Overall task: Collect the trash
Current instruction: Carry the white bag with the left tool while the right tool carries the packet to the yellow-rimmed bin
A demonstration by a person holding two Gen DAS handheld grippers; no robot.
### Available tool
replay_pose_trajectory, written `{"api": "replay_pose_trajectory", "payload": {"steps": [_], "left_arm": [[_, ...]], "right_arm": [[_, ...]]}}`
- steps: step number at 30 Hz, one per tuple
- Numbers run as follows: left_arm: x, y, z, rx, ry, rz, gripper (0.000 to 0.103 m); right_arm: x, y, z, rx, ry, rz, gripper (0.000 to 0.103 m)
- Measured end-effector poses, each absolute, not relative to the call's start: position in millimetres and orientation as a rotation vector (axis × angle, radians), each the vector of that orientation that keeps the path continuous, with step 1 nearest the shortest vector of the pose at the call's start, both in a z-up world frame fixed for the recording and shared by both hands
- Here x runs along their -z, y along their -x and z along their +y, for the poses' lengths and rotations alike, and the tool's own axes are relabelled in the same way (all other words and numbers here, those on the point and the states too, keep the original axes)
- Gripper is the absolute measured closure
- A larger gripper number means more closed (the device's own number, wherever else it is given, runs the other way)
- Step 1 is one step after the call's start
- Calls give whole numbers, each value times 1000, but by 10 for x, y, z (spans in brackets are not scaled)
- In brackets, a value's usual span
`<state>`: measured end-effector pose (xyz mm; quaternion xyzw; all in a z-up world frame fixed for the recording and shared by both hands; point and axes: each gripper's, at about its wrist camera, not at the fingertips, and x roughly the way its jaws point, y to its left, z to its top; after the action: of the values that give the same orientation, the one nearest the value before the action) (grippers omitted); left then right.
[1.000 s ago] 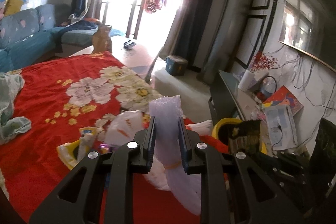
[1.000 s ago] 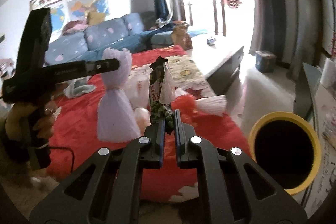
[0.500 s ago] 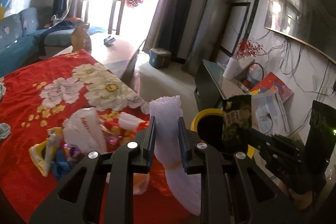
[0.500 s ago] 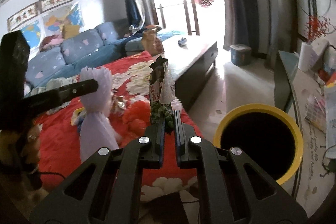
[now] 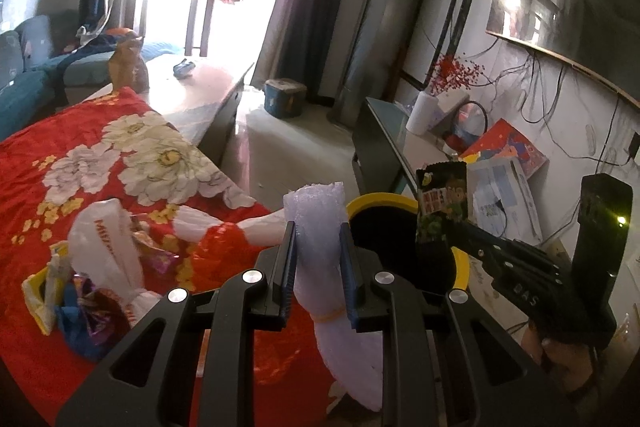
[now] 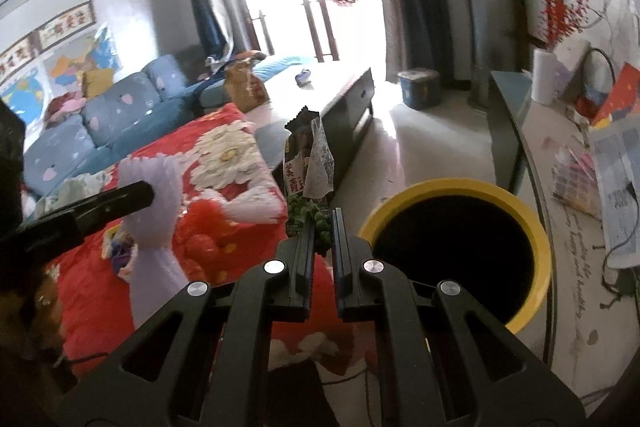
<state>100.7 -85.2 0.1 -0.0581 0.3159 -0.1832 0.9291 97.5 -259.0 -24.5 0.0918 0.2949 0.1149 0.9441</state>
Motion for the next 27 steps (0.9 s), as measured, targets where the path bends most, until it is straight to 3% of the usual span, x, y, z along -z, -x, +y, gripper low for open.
{"api": "replay_pose_trajectory", "payload": {"steps": [27], "left_arm": [[291,-1455,-1868,363,70,634,83]], "right_arm": [[772,-1217,-3651,24,-373,749,98]]}}
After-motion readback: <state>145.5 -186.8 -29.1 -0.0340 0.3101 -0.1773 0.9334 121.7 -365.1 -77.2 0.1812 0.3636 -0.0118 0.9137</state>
